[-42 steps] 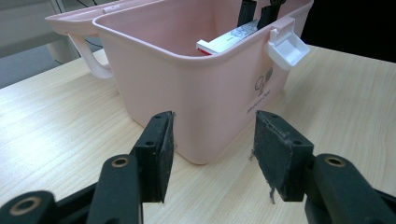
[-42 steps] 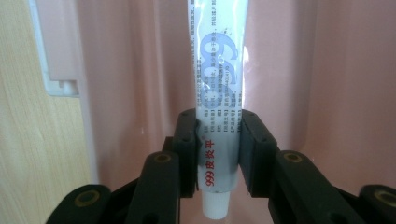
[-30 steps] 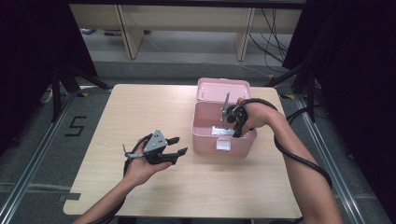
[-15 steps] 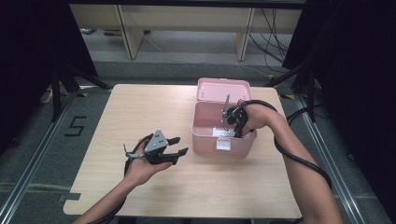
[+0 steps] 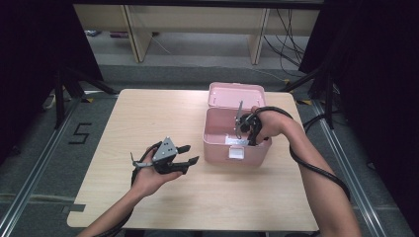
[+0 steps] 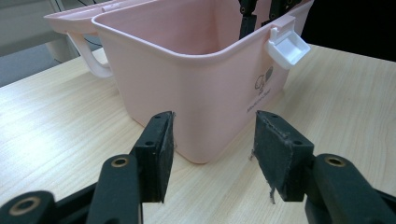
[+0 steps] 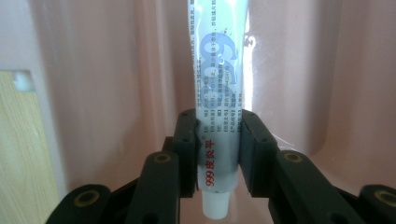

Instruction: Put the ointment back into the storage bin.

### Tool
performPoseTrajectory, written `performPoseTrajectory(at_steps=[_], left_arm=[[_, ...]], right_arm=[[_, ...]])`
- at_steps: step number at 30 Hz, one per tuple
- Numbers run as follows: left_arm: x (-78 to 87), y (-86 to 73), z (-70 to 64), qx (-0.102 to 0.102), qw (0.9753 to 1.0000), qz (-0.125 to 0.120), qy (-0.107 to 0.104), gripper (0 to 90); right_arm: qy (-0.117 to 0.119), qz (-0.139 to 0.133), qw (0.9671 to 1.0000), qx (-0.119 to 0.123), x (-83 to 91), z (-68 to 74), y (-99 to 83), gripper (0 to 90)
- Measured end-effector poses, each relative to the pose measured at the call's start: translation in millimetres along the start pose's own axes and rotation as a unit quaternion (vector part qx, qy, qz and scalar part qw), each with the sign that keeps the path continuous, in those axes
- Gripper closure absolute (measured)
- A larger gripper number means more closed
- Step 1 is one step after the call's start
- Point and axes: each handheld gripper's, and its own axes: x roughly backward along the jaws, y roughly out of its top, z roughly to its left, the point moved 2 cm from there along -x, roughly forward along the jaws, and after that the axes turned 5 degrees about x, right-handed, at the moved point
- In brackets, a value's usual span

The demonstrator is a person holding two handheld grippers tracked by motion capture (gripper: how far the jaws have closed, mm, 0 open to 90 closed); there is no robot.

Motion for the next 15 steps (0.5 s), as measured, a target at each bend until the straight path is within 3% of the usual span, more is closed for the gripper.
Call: performPoseTrajectory(at_steps=[2, 3, 10, 12, 13, 14, 15], left_arm=[[-0.2, 0.0, 0.1, -0.003, 1.0000, 0.000, -0.001, 47.7], [-0.3, -0.2, -0.2, 0.000, 1.0000, 0.000, 0.000, 47.7], [-0.7, -0.1, 0.0, -0.001, 1.0000, -0.001, -0.001, 47.7], [-0.7, -0.4, -0.1, 0.000, 1.0000, 0.000, -0.001, 47.7], [-0.7, -0.5, 0.0, -0.002, 1.0000, 0.000, -0.002, 47.7], [-0.7, -0.6, 0.0, -0.003, 1.0000, 0.000, -0.002, 47.7], [-0.7, -0.8, -0.1, -0.001, 1.0000, 0.000, -0.002, 47.7]], right_arm=[[0.001, 0.000, 1.0000, -0.005, -0.4, 0.8, 0.1, 71.8], [0.007, 0.014, 0.9995, -0.029, 0.4, 3.8, -0.5, 71.8], [0.013, 0.015, 0.9990, -0.041, -1.2, 5.2, -0.3, 71.8], [0.010, 0.009, 0.9996, -0.026, -3.4, 2.4, -1.3, 71.8], [0.011, 0.011, 0.9995, -0.028, -3.7, 2.7, -1.7, 71.8], [0.021, 0.015, 0.9986, -0.046, -2.5, 5.1, -0.4, 71.8], [0.015, 0.015, 0.9990, -0.040, -3.6, 4.4, -0.7, 71.7]])
